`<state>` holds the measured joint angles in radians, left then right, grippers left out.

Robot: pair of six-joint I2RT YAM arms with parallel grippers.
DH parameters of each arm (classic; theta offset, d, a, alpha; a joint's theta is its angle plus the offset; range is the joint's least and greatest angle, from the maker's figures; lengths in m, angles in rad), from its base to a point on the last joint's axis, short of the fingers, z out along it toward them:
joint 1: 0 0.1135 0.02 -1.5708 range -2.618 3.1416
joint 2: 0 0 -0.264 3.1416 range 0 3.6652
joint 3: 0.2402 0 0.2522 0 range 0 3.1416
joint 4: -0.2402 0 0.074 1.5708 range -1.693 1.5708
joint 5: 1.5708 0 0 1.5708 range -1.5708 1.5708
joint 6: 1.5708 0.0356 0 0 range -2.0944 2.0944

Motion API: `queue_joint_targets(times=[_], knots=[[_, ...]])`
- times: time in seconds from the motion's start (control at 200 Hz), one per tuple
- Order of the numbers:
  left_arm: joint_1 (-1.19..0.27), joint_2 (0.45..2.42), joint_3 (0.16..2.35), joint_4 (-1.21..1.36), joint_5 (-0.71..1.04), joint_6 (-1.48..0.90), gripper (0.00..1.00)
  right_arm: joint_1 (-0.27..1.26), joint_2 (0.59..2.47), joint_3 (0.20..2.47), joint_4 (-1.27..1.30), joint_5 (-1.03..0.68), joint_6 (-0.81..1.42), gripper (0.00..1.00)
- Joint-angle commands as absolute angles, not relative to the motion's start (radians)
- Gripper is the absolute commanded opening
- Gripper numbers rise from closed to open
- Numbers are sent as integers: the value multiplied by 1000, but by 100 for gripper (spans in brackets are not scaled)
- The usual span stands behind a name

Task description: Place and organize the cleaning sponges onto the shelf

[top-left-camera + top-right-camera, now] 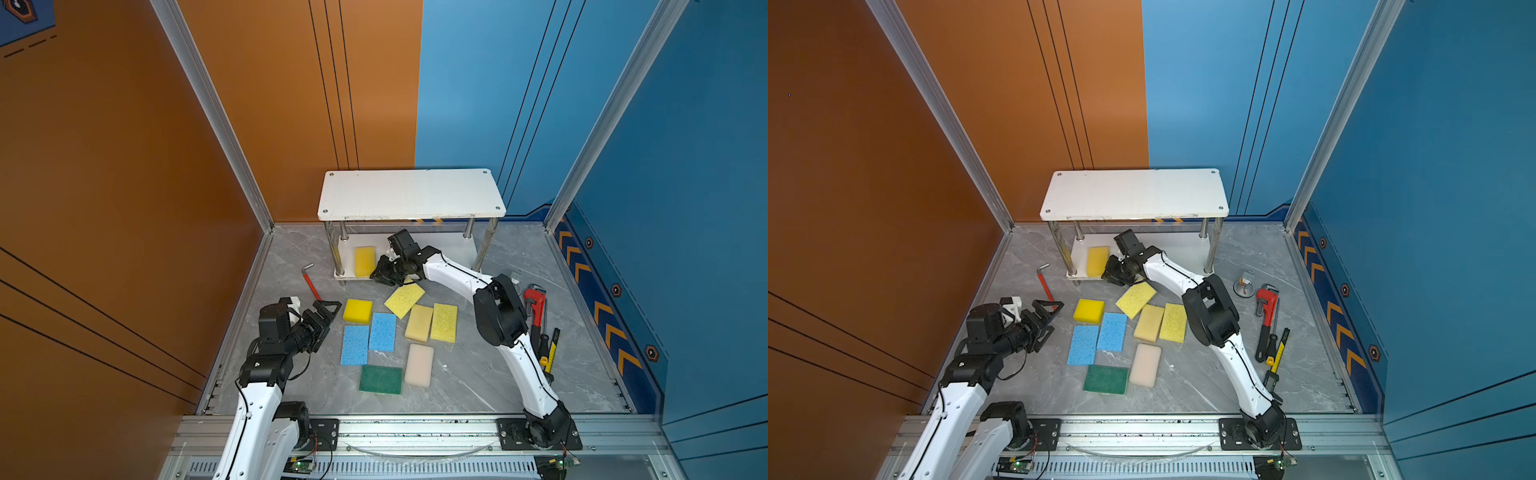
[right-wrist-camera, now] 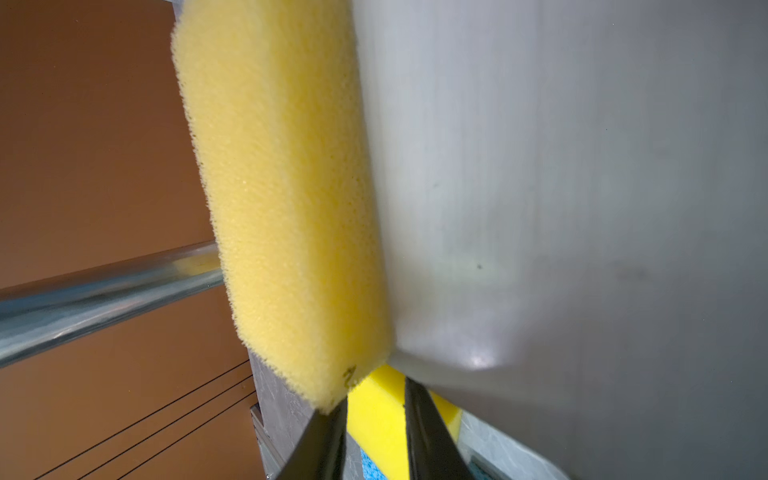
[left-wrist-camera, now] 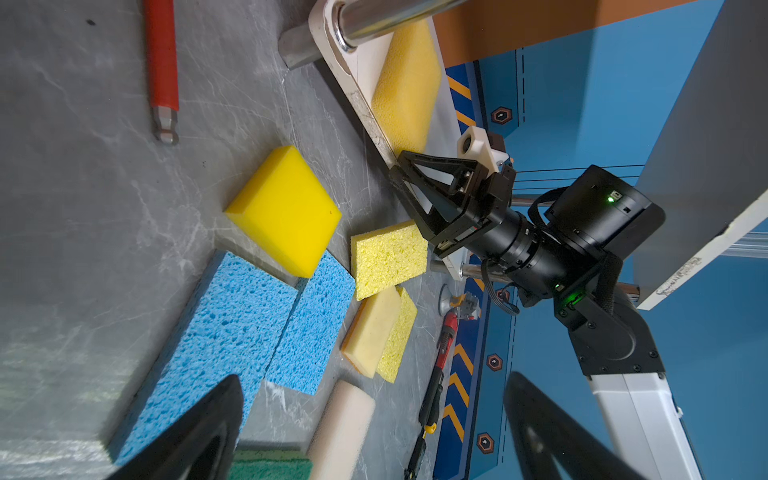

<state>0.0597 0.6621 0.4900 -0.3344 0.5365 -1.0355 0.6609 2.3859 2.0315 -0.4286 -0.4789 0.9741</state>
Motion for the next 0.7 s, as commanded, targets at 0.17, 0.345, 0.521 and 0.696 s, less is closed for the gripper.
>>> queue_joint_targets(times=[0.17, 0.345, 0.521, 0.696], knots=[[79, 644, 479, -363, 558, -1015, 98, 672, 2440, 2096, -451, -511, 1000, 27], [86, 641, 479, -367, 561, -1015, 98, 665, 2325, 2001, -449, -473, 945, 27], [86, 645, 479, -356, 561, -1021, 98, 628, 2219, 1891, -417, -431, 904, 28], [87, 652, 481, -355, 562, -1022, 98, 596, 2256, 1939, -391, -458, 911, 38]])
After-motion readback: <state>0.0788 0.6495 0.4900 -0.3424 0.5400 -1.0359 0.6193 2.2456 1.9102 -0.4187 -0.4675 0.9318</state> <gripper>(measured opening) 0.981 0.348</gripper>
